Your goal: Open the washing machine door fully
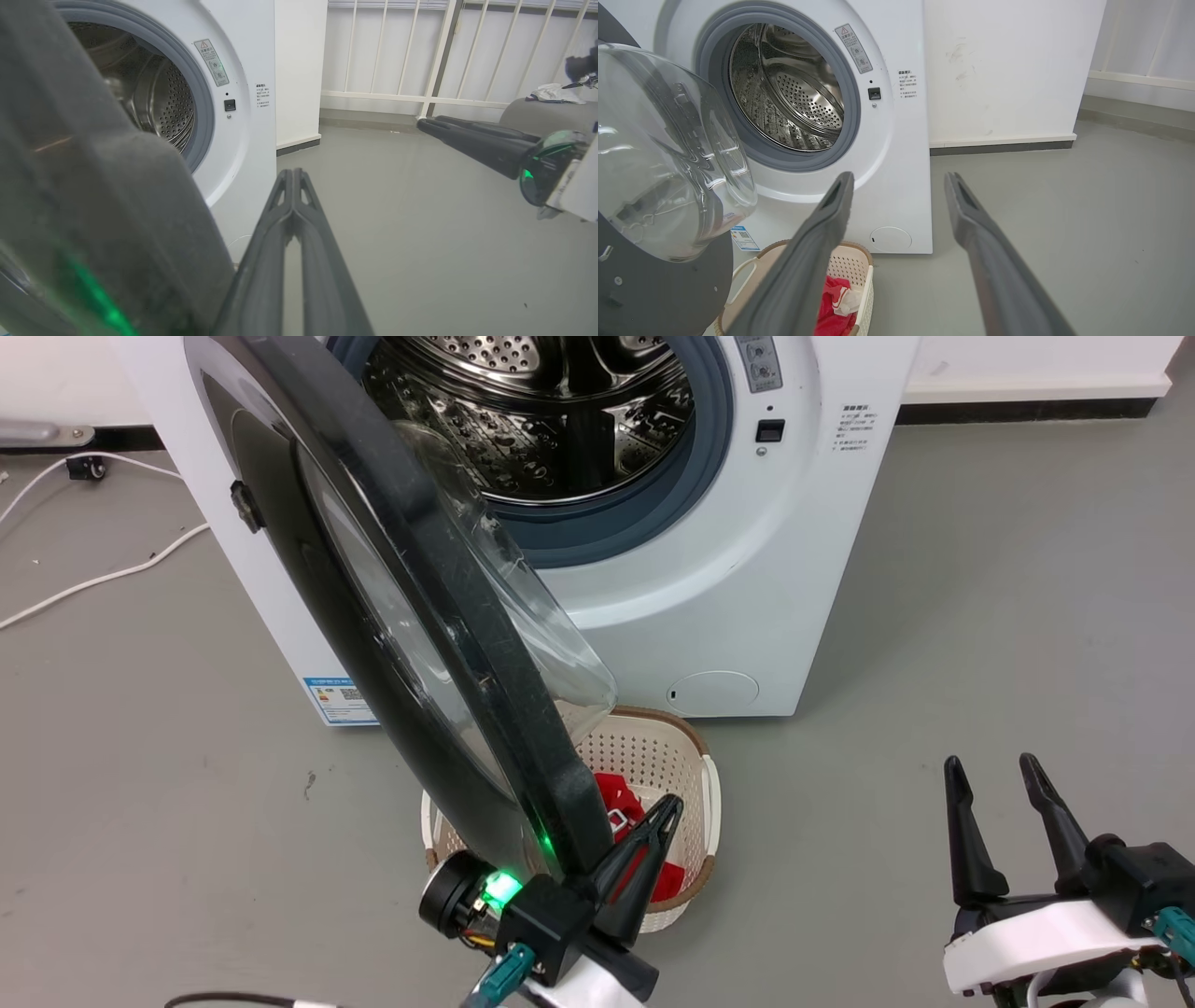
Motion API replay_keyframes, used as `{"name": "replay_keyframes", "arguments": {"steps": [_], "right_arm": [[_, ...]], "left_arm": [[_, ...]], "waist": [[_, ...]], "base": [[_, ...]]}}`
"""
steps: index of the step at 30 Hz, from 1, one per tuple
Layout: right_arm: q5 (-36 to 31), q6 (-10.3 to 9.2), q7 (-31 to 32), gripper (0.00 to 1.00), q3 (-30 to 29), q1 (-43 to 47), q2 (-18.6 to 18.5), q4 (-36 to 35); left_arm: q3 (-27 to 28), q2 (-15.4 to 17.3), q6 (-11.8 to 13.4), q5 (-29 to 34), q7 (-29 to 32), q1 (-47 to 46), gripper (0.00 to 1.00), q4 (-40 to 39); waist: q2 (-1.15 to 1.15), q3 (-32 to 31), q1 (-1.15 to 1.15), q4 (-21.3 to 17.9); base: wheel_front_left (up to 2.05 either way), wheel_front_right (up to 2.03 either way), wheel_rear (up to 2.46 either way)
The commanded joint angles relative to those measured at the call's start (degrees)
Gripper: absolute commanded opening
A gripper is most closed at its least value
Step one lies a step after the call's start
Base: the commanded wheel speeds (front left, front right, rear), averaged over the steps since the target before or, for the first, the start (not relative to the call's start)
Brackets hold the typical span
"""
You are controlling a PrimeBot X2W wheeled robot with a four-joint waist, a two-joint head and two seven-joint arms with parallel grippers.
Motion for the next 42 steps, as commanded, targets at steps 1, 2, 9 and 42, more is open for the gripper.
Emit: {"name": "replay_keyframes", "arguments": {"steps": [1,2,9,42], "right_arm": [[0.17,-0.04,-0.05,1.0,0.02,-0.83,0.1,0.11],[0.24,-0.03,0.01,1.0,0.05,-0.91,0.1,0.16],[0.85,-0.04,0.35,1.0,0.47,-0.67,0.1,0.7],[2.32,-0.03,2.31,1.0,0.94,2.18,0.1,2.05]], "left_arm": [[0.08,-0.11,0.24,-0.22,-0.23,-0.59,0.0,0.11],[0.23,-0.29,0.38,-0.48,-0.27,-1.04,0.0,0.6],[1.74,-0.78,2.38,-2.05,-0.3,-2.93,0.0,3.82],[4.61,5.6,12.75,-0.87,5.55,13.86,0.0,-14.6]], "waist": [[0.0,0.02,0.0,-0.03],[0.0,0.04,0.0,-0.08],[0.0,-0.13,0.0,-0.4],[0.0,-2.55,0.0,5.28]], "base": [[0.0,0.0,0.0],[0.0,0.0,0.0],[0.0,0.0,0.0],[0.0,0.0,0.0]]}}
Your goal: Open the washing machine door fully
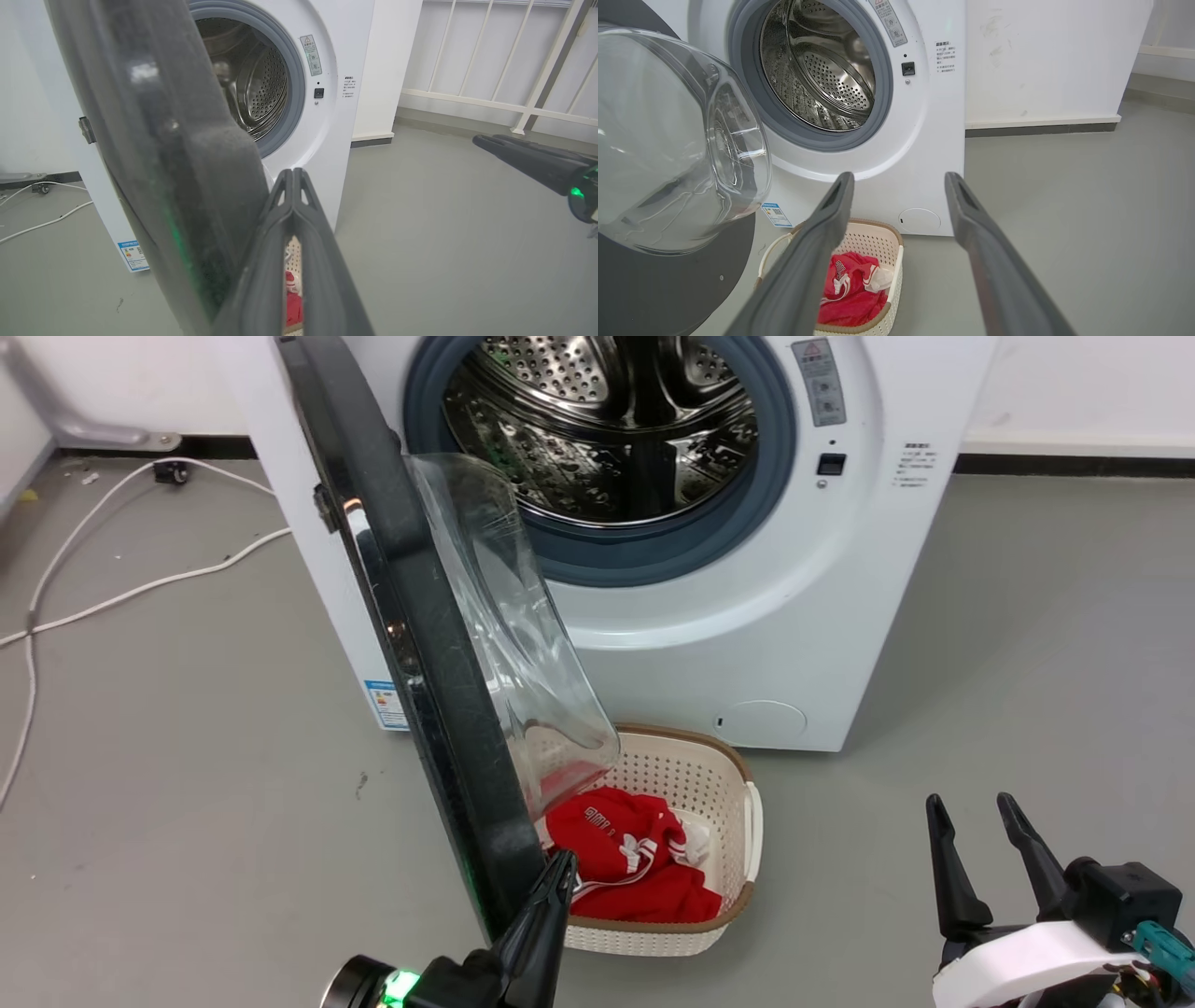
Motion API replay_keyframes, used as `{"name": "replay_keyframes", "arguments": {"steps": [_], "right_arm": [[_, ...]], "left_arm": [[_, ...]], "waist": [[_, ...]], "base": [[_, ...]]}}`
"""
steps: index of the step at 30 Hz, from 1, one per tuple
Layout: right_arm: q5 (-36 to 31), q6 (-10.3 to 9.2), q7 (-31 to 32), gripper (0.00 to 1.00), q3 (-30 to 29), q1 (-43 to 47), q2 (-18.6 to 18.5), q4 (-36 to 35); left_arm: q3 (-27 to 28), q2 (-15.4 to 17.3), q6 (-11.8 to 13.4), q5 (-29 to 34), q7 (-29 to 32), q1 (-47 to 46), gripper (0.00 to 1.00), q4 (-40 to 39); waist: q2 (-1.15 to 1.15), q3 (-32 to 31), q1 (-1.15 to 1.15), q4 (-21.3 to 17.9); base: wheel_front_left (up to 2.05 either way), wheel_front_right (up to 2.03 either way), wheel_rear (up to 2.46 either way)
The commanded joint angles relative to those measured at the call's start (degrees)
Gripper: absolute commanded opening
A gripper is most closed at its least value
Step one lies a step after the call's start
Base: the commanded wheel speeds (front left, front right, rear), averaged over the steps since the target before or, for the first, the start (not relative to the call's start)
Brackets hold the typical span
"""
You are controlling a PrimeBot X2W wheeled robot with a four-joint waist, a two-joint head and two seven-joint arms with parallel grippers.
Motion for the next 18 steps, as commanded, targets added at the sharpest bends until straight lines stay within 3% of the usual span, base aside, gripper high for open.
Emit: {"name": "replay_keyframes", "arguments": {"steps": [1,18], "right_arm": [[0.23,-0.03,0.0,1.0,-0.08,0.46,0.1,-0.32],[0.63,-0.02,0.41,1.0,-0.27,0.58,0.09,-0.58]], "left_arm": [[1.12,0.79,0.99,-0.38,0.27,0.82,0.0,-0.03],[7.88,5.24,4.84,-2.22,1.68,4.25,0.0,-2.72]], "waist": [[0.0,-0.2,0.0,0.98],[0.0,-0.43,0.0,7.8]], "base": [[0.0,0.0,0.0],[0.0,0.0,0.0]]}}
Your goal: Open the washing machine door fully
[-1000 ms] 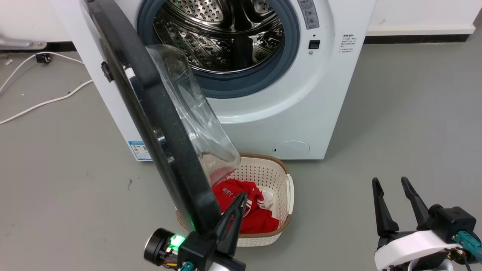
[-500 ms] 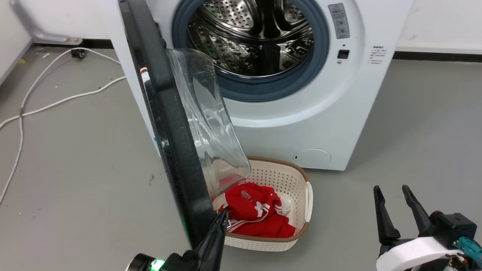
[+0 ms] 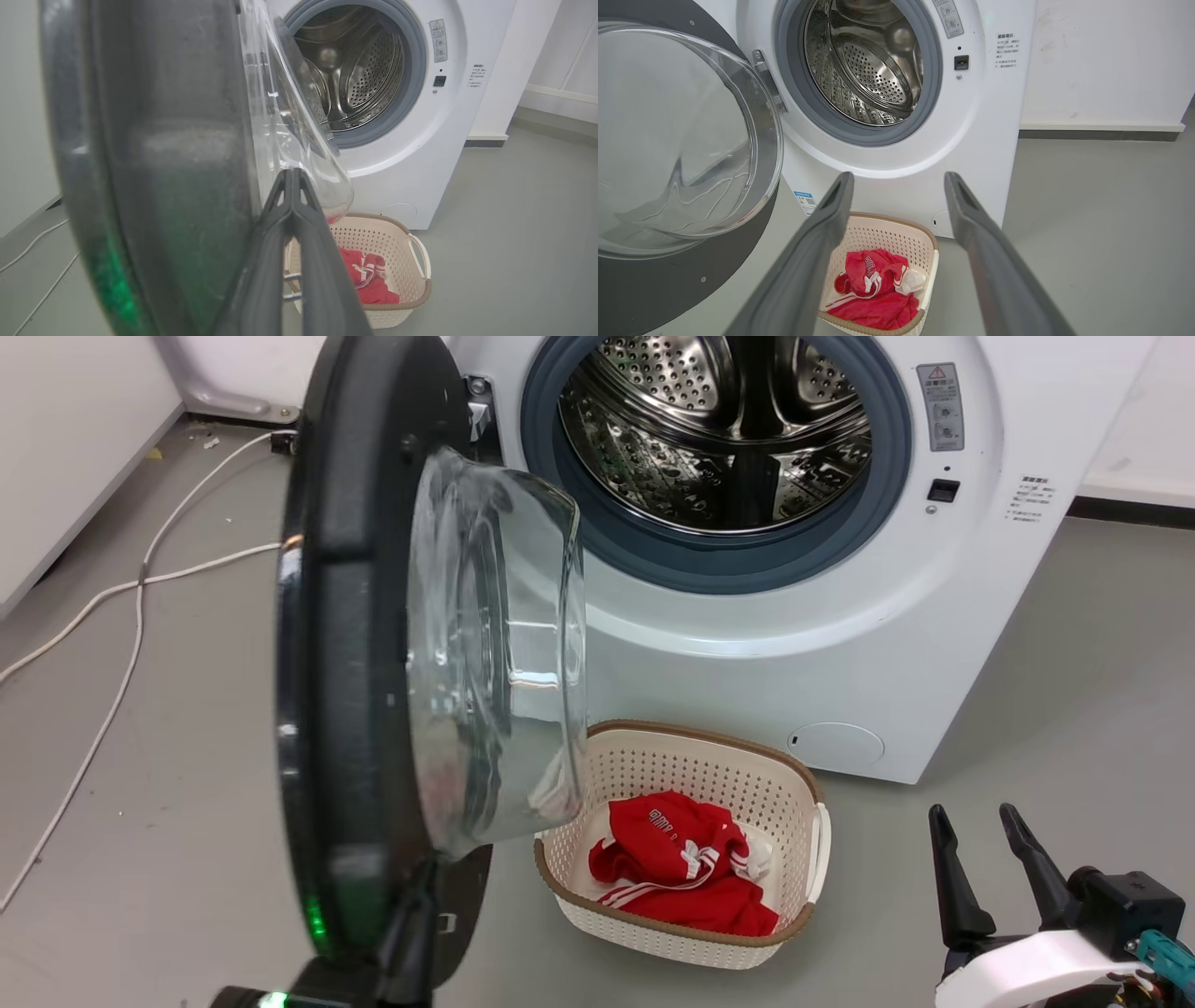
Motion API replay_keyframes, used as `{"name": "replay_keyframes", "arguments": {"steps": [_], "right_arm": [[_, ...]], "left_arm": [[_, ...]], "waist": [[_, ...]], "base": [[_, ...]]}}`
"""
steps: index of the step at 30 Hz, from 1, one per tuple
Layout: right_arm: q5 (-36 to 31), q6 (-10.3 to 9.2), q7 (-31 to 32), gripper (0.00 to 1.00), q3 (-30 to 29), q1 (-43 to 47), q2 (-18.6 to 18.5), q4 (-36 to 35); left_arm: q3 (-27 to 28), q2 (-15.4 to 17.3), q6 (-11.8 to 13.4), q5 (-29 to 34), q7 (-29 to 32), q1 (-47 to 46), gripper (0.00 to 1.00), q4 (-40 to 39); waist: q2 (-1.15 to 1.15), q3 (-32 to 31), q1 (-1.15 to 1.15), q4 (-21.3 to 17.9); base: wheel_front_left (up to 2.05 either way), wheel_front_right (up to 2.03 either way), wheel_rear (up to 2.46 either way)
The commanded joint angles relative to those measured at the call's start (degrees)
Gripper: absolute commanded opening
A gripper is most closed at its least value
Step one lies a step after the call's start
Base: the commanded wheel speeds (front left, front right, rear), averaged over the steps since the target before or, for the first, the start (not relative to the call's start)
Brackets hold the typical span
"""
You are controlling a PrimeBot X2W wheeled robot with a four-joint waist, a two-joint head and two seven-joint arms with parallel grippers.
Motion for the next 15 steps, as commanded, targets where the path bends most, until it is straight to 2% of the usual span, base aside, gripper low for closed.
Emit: {"name": "replay_keyframes", "arguments": {"steps": [1,12,15], "right_arm": [[0.2,-0.03,-0.12,1.0,0.04,-0.56,0.08,-0.12],[0.3,-0.04,0.05,1.0,0.5,-1.4,0.07,-0.12],[0.42,-0.03,-0.09,1.0,-0.37,-1.8,0.07,-0.52]], "left_arm": [[1.41,0.72,0.67,-0.54,-0.08,0.14,0.0,0.37],[14.96,4.78,3.98,-6.01,-3.63,-2.94,0.0,4.41],[18.4,5.67,3.82,-8.06,-4.75,-4.1,0.0,6.06]], "waist": [[0.0,0.1,0.0,0.31],[0.0,1.49,0.0,0.1],[0.0,2.43,0.0,-0.15]], "base": [[0.0,0.0,0.0],[0.0,0.0,0.0],[0.0,0.0,0.0]]}}
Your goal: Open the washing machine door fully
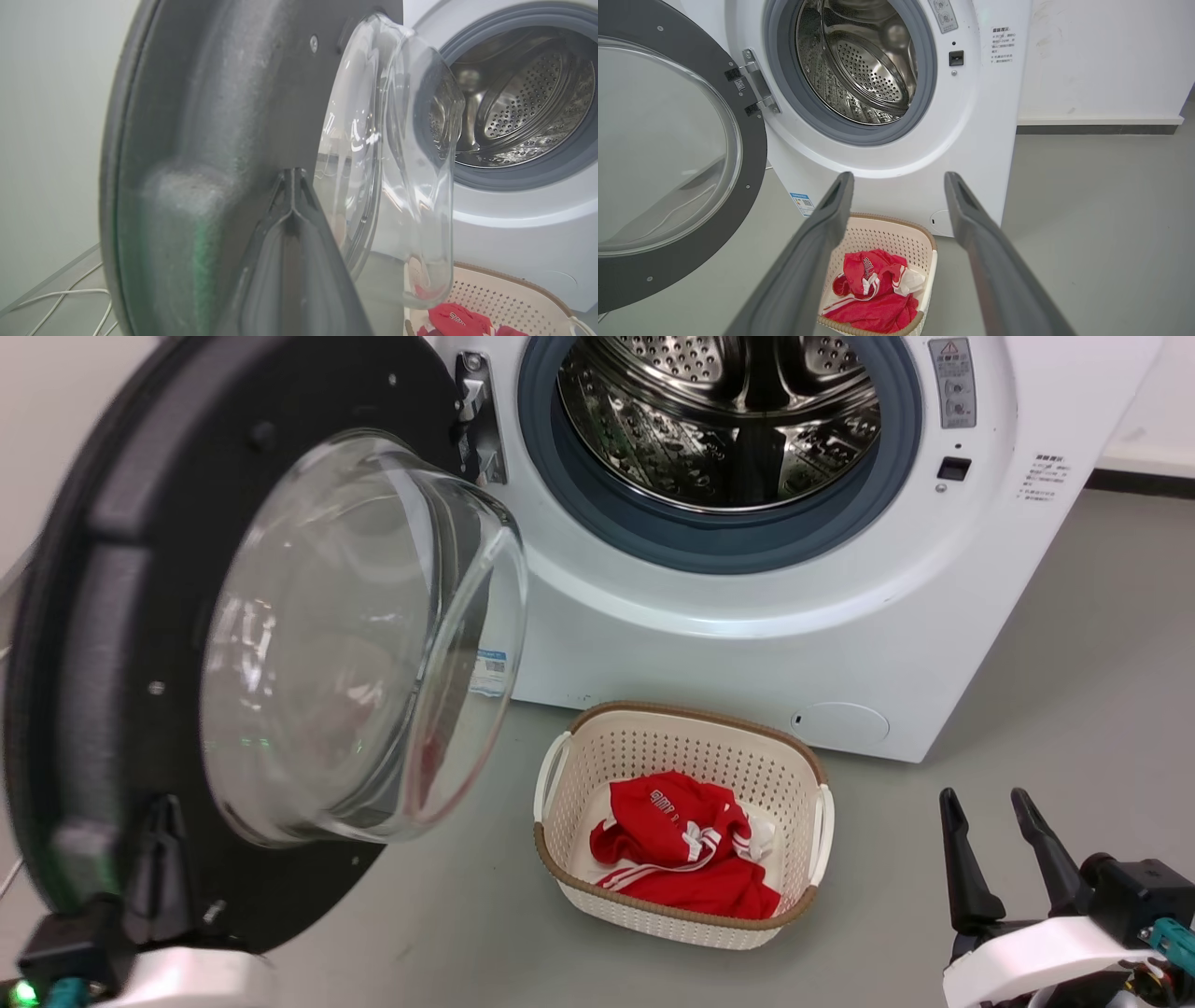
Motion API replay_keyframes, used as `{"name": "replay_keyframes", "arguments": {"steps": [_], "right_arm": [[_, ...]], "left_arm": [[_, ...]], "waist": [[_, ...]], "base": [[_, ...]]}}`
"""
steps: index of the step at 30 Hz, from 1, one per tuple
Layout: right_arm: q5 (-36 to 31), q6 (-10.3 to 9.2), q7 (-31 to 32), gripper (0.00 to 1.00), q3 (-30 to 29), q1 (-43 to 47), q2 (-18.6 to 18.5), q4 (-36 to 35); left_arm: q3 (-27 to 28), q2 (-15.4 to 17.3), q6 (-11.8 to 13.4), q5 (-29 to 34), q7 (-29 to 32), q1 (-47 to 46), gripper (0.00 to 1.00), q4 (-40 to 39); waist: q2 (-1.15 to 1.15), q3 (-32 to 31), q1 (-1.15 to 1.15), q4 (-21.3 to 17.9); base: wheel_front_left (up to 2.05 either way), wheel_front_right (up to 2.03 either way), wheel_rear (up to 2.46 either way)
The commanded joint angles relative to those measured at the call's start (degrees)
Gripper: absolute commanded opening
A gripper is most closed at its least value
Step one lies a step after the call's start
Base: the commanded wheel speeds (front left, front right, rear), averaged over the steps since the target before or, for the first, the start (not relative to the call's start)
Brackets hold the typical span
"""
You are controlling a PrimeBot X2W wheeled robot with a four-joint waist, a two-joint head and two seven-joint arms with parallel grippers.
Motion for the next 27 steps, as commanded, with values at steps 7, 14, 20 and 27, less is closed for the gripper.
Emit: {"name": "replay_keyframes", "arguments": {"steps": [7,14,20,27], "right_arm": [[-0.99,-0.02,0.3,1.0,-0.46,-2.16,0.04,-1.22],[-1.48,-0.02,0.32,1.0,-0.22,-3.52,0.04,-1.94],[-2.19,-0.02,0.35,1.0,-0.5,-4.5,0.04,-2.35],[-2.44,-0.02,0.18,1.0,-0.5,-5.48,0.04,-2.3]], "left_arm": [[7.78,3.11,-1.56,-3.61,-2.45,-5.7,0.0,6.43],[15.59,4.79,-4.92,-5.13,-3.06,-11.01,0.0,13.66],[20.37,4.95,-8.48,-2.61,-3.09,-14.58,0.0,16.44],[25.84,4.89,-13.59,0.69,-3.04,-19.25,0.0,22.54]], "waist": [[0.0,3.18,0.0,-1.37],[0.0,6.06,0.0,-2.28],[0.0,7.94,0.0,-2.55],[0.0,9.21,0.0,-2.8]], "base": [[0.0,0.0,0.0],[0.0,0.0,0.0],[0.0,0.0,0.0],[0.0,0.0,0.0]]}}
